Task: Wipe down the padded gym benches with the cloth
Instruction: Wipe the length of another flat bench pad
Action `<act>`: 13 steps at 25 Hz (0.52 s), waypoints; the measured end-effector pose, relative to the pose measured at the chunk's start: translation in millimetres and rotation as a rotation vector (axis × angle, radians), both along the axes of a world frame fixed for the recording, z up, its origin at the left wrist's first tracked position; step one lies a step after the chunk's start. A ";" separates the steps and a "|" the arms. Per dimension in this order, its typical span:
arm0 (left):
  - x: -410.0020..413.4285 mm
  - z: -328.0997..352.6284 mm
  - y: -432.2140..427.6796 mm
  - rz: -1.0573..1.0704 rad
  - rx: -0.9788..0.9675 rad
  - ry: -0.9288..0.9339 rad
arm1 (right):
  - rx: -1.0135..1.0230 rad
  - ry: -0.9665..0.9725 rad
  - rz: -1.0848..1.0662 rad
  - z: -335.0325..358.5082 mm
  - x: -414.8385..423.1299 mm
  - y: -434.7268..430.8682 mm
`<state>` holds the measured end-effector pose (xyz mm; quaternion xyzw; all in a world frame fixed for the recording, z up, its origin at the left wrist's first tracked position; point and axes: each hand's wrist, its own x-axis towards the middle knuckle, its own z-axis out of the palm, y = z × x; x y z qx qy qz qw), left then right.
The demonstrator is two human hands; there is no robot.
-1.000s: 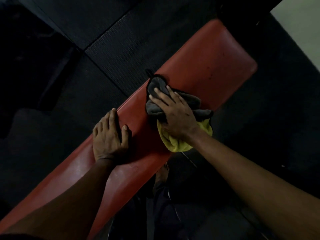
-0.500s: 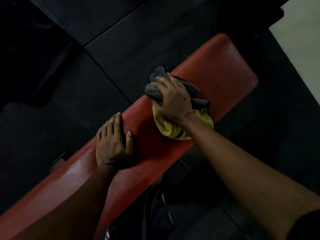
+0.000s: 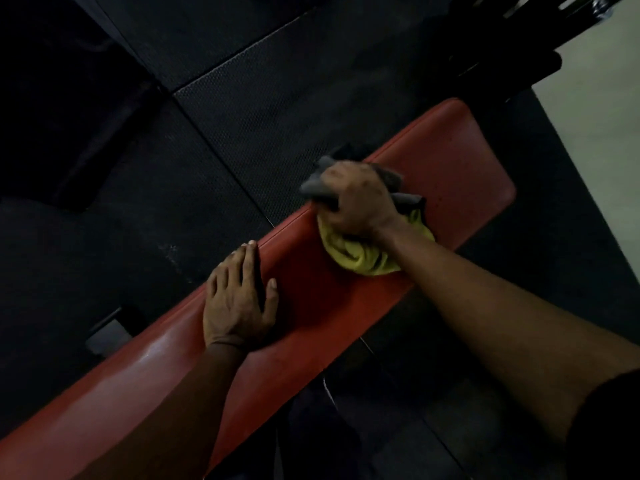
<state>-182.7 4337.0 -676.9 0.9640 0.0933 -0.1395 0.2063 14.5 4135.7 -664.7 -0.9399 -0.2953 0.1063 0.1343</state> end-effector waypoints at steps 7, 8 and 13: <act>-0.9 0.1 0.4 -0.003 -0.012 0.017 | -0.081 -0.017 -0.225 -1.6 -10.1 23.5; -1.3 1.0 -0.5 -0.005 -0.007 0.015 | -0.053 -0.012 -0.140 -2.4 -22.9 28.8; -0.4 0.5 -1.1 0.011 0.012 -0.005 | -0.005 -0.057 0.089 -2.8 1.1 -8.5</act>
